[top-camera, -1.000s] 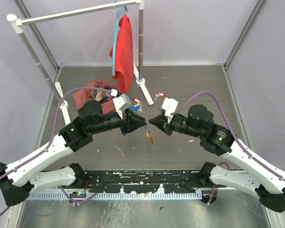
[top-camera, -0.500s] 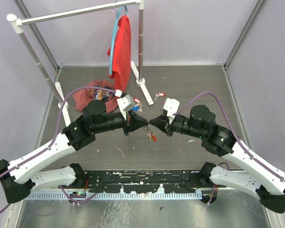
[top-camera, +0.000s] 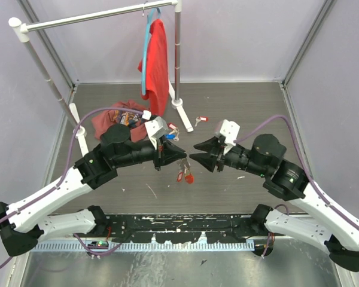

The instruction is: Put the keys on the keyring

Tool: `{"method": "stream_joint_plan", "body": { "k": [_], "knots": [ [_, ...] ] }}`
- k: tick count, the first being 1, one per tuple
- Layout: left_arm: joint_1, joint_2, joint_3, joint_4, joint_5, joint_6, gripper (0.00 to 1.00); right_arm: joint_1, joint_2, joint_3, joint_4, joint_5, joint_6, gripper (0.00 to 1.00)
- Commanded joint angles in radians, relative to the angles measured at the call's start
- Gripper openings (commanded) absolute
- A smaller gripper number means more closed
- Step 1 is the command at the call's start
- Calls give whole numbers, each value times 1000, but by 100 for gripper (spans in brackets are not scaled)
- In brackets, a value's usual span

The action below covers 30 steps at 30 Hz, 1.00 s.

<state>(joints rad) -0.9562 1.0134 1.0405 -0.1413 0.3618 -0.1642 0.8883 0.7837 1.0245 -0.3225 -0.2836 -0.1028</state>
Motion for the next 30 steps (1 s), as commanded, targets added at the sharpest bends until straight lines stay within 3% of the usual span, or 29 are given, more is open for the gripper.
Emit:
{"method": "stream_joint_plan", "body": {
  "k": [1, 7, 13, 22, 30],
  "knots": [
    [-2, -61, 32, 7, 25, -40, 0, 4, -80, 58, 94, 70, 112, 44],
    [-2, -148, -35, 159, 65, -135, 0, 3, -127, 49, 147, 151, 303, 49],
    [-3, -198, -76, 300, 98, -239, 0, 3, -113, 76, 149, 15, 369, 52],
    [-3, -205, -91, 410, 111, -305, 0, 3, -79, 8, 381, -172, 375, 43],
    [-3, -193, -89, 494, 125, -351, 0, 3, -19, 9, 460, -237, 384, 38]
  ]
}}
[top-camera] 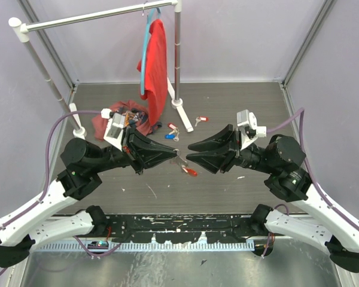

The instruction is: Put the keys on the keyring

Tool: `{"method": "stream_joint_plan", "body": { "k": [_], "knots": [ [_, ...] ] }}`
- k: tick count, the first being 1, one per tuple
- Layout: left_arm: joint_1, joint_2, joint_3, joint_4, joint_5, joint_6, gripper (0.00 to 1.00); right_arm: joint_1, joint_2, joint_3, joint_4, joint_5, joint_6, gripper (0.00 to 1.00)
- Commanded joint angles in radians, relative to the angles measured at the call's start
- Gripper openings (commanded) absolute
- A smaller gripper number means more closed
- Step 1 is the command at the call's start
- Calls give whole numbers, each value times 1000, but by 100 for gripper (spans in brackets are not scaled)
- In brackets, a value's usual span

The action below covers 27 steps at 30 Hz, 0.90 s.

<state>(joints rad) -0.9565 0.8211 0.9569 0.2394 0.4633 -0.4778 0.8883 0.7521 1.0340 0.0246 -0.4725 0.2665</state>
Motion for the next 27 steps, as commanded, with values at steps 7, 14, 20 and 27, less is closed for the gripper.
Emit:
{"method": "stream_joint_plan", "body": {
  "k": [7, 14, 20, 27],
  "knots": [
    [-2, 8, 0, 129, 41, -51, 0, 3, 16, -13, 143, -42, 24, 30],
    [-3, 8, 0, 129, 44, -54, 0, 4, 22, -24, 177, -72, 43, 28],
    [-2, 10, 0, 130, 46, -56, 0, 4, 41, -21, 192, -93, 52, 28],
    [-2, 13, 0, 130, 50, -56, 0, 4, 67, -19, 222, -115, 67, 28]
  ]
}}
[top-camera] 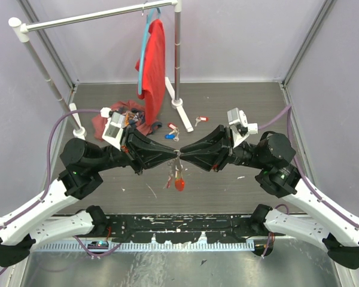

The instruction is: Put the keys on the keyring

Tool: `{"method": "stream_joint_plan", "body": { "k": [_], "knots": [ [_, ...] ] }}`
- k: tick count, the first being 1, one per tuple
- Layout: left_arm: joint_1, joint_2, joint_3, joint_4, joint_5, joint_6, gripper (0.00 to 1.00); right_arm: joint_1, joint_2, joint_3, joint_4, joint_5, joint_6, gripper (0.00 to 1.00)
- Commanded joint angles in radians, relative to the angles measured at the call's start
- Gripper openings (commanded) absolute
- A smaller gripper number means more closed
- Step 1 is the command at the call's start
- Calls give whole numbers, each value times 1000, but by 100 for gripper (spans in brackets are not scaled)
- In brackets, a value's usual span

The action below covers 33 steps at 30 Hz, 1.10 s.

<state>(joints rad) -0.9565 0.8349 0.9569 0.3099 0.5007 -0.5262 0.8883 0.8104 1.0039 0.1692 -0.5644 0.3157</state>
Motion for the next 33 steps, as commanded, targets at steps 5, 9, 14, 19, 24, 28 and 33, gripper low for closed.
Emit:
{"method": "stream_joint_plan", "body": {
  "k": [5, 9, 14, 19, 24, 28, 33],
  "knots": [
    [-3, 0, 0, 59, 17, -9, 0, 4, 16, 13, 90, -29, 25, 25],
    [-2, 2, -3, 60, 15, -9, 0, 5, 20, 12, 99, -40, 32, 23],
    [-1, 5, -3, 59, 16, -9, 0, 4, 30, 16, 101, -47, 37, 18],
    [-1, 9, -4, 58, 16, -9, 0, 5, 32, 17, 111, -56, 46, 9],
    [-3, 11, -12, 58, 13, -9, 0, 5, 21, 24, 106, -51, 48, 1],
    [-3, 13, -20, 55, 11, -5, 0, 5, 16, 37, 76, -43, 42, 1],
    [-2, 14, -17, 20, 4, 15, 1, 5, 12, 84, -49, 5, 8, 1]
  ]
}}
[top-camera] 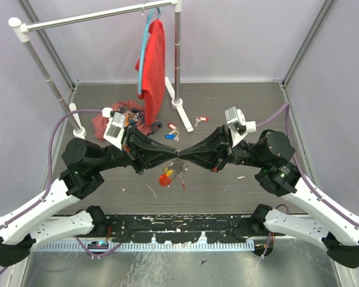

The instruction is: Put the keys on the keyring

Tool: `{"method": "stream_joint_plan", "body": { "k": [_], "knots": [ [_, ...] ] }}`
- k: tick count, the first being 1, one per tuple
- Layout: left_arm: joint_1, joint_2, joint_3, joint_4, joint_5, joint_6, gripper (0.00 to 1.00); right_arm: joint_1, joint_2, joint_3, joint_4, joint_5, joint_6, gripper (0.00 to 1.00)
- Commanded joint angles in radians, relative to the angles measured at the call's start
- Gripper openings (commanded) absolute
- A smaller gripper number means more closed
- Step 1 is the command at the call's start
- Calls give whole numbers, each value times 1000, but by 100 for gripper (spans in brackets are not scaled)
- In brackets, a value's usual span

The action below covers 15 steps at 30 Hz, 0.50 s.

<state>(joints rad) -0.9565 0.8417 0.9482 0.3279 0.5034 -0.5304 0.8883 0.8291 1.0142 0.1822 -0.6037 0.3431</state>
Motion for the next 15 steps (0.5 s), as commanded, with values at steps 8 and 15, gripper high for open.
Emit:
{"method": "stream_joint_plan", "body": {
  "k": [8, 15],
  "knots": [
    [-3, -19, -9, -64, -34, 60, 19, 4, -8, 166, -290, 102, -89, 1],
    [-2, -64, 1, -170, -111, 111, 45, 4, 59, 342, -657, 239, -180, 1]
  ]
}}
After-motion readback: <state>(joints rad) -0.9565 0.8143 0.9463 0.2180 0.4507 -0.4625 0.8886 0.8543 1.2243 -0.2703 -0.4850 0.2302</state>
